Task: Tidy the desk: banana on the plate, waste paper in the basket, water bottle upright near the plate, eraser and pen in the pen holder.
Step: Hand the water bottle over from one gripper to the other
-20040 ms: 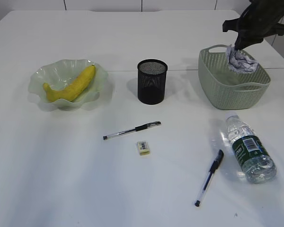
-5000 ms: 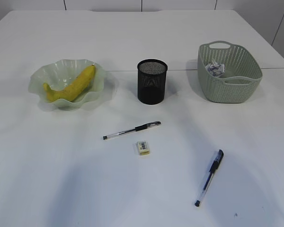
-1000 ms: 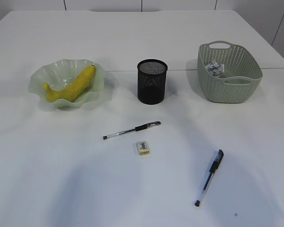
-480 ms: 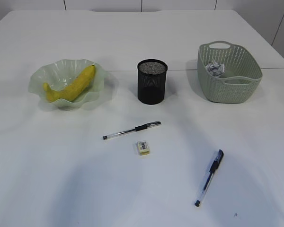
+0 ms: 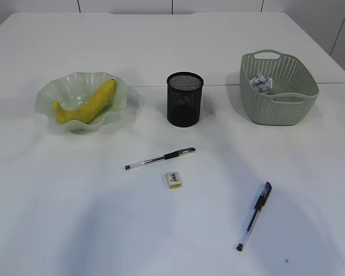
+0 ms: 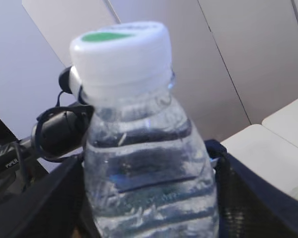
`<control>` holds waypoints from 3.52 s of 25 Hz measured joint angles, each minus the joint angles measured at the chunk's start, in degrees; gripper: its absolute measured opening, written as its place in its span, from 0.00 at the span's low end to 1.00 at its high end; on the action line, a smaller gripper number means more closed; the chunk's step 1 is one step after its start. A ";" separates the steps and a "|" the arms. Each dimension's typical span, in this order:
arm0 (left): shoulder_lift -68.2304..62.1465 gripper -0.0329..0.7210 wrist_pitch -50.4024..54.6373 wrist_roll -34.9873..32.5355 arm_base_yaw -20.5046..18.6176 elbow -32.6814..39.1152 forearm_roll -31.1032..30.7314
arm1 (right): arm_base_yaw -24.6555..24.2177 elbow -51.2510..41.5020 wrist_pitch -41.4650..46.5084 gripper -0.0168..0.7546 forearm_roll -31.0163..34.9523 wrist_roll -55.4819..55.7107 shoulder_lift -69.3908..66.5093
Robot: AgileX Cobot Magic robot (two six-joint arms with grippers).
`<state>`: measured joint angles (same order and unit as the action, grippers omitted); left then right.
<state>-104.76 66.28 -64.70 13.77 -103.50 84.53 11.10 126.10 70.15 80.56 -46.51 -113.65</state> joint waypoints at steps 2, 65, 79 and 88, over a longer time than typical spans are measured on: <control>-0.09 0.56 -0.63 0.00 0.00 0.00 0.00 | 0.00 0.09 0.11 0.81 -2.00 1.40 0.10; -0.55 0.55 -22.49 -0.40 -11.12 0.12 -25.72 | -10.64 4.56 -1.42 0.79 -87.86 37.28 -1.46; 0.53 0.55 -29.19 -0.53 -11.60 0.25 -28.34 | -10.64 4.56 1.78 0.79 -103.43 58.06 -3.46; 0.65 0.55 -31.99 -0.57 -14.57 0.25 -20.39 | -10.64 4.56 1.78 0.79 -103.57 58.98 -3.46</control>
<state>-104.11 34.29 -65.27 -0.80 -103.25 64.14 0.46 130.66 71.94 -23.01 12.47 -117.11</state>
